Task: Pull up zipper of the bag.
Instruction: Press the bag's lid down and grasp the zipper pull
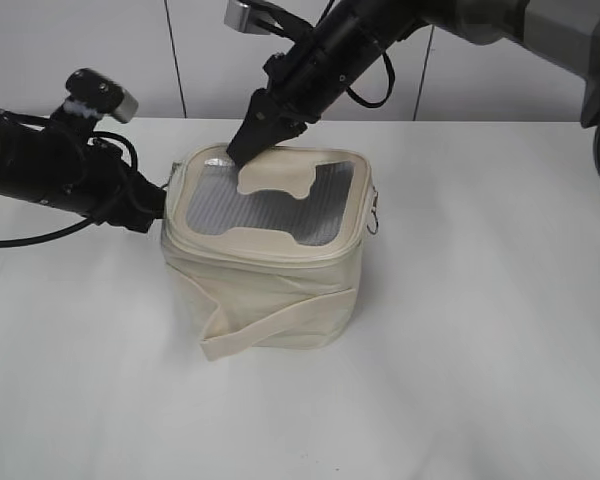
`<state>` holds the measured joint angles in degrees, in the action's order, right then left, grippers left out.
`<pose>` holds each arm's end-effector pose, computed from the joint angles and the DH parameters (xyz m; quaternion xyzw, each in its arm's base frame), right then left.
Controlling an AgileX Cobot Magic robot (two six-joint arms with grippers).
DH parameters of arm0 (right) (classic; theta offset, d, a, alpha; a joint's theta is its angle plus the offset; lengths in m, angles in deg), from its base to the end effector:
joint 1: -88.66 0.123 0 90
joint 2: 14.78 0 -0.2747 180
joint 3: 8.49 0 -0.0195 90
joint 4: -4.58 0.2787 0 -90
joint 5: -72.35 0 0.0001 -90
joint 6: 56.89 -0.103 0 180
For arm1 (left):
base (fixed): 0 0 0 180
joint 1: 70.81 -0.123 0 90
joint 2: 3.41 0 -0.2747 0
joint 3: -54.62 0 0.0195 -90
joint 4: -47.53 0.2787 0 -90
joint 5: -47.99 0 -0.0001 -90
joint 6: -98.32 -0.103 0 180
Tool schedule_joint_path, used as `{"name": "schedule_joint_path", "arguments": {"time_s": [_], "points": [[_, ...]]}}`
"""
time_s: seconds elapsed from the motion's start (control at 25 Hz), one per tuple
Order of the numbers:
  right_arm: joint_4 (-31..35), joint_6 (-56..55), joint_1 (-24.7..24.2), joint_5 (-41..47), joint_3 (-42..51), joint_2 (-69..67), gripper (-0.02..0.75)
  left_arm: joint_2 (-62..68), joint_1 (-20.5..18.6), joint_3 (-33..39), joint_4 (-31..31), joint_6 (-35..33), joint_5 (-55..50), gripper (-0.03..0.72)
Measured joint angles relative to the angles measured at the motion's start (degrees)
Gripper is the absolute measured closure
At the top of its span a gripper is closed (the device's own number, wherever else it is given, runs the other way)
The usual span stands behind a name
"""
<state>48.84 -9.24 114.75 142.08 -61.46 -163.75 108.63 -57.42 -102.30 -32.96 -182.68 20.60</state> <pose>0.4578 0.2993 0.1823 -0.4830 0.7867 0.3389 0.1816 0.3515 -0.1318 0.1236 0.3514 0.8473 -0.1946 0.3475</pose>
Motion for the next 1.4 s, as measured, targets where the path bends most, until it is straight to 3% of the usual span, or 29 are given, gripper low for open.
{"name": "schedule_joint_path", "arguments": {"time_s": [0.08, 0.2, 0.64, 1.08, 1.24, 1.4], "points": [[0.0, -0.3, 0.0, 0.0, 0.0, 0.0, 0.686, -1.4, 0.1, 0.2, 5.7, 5.3, -0.2, 0.696], [-0.2, -1.0, 0.0, 0.0, 0.0, 0.0, 0.687, -4.6, 0.3, 2.6, 9.2, 9.5, -0.2, 0.696], [-0.1, -4.0, 0.8, 0.0, 0.0, 0.0, 0.693, -19.4, 0.4, 13.5, 7.3, 11.6, 1.0, 0.696], [0.3, -8.2, 0.8, 0.1, 0.0, -0.1, 0.693, -22.3, 0.4, 14.3, 16.9, 29.0, -2.0, 0.696], [0.5, -9.8, 0.5, 0.1, 0.0, -0.2, 0.693, -23.4, 0.4, 14.3, 17.3, 30.7, -2.5, 0.696], [0.4, -10.7, 0.3, 0.1, 0.0, -0.2, 0.693, -23.4, 0.5, 14.3, 18.0, 31.2, -10.0, 0.696]]}}
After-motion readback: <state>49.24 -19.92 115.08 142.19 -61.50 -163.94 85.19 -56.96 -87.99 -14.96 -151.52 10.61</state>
